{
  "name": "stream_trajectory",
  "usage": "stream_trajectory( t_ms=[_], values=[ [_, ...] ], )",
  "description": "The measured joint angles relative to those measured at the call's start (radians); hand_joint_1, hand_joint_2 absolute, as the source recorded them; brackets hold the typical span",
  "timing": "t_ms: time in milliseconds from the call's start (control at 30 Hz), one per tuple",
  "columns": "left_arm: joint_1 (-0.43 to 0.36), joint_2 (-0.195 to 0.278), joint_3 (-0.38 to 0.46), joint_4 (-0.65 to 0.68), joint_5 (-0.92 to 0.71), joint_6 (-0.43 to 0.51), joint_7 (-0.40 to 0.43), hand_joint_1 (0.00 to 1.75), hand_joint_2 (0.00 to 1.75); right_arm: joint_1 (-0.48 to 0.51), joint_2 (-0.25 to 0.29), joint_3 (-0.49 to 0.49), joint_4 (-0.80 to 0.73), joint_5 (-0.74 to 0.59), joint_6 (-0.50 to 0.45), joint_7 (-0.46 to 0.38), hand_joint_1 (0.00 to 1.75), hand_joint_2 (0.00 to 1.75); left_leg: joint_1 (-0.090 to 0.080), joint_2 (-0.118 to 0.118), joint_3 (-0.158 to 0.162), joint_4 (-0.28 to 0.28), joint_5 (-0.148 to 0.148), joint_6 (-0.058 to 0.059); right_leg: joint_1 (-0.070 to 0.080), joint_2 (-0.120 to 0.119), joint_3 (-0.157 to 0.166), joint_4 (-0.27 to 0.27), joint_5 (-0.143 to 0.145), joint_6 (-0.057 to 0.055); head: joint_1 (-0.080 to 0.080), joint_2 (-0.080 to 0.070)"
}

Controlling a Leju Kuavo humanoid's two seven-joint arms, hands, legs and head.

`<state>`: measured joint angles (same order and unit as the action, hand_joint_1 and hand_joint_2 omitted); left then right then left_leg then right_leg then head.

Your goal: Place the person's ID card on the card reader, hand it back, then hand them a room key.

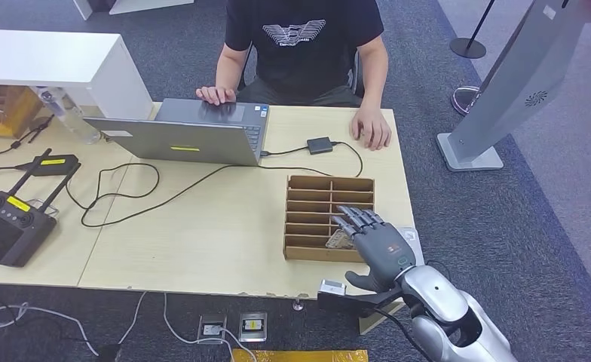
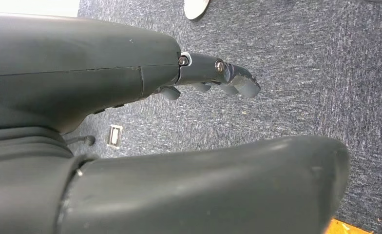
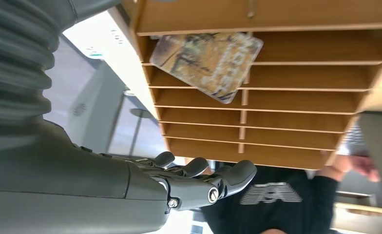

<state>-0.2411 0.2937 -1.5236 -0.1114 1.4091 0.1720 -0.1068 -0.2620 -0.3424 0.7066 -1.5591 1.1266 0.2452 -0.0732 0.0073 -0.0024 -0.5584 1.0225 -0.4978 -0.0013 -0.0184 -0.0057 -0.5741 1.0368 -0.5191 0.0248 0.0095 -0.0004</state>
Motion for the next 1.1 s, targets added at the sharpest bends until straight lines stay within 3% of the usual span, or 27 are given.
stream_trajectory(
  t_ms=[233, 833, 1100],
  values=[
    [0.0, 0.0, 0.0, 0.0, -0.018, 0.0, 0.0, 0.0, 0.0, -0.002, 0.003, 0.003, 0.003, 0.013, -0.006, -0.034, 0.0, 1.75, 0.0, 0.0, 0.0, 0.0, 0.0, 0.0, 0.0, 0.0, 0.0, 0.0, 0.0, 0.0, 0.0, 0.0],
    [0.002, 0.002, 0.0, 0.0, -0.026, -0.001, 0.002, 0.0, 0.0, 0.003, 0.01, 0.01, 0.046, 0.036, -0.059, -0.022, 0.0, 1.75, 0.0, 0.0, 0.0, 0.0, 0.0, 0.0, 0.0, 0.0, 0.0, 0.0, 0.0, 0.0, 0.0, 0.0],
    [0.002, 0.002, 0.0, 0.0, -0.025, -0.001, 0.002, 0.0, 0.0, 0.001, 0.037, 0.01, 0.086, 0.053, -0.092, -0.016, 0.0, 1.75, 0.0, 0.0, 0.0, 0.0, 0.0, 0.0, 0.0, 0.0, 0.0, 0.0, 0.0, 0.0, 0.0, 0.0]
  ],
)
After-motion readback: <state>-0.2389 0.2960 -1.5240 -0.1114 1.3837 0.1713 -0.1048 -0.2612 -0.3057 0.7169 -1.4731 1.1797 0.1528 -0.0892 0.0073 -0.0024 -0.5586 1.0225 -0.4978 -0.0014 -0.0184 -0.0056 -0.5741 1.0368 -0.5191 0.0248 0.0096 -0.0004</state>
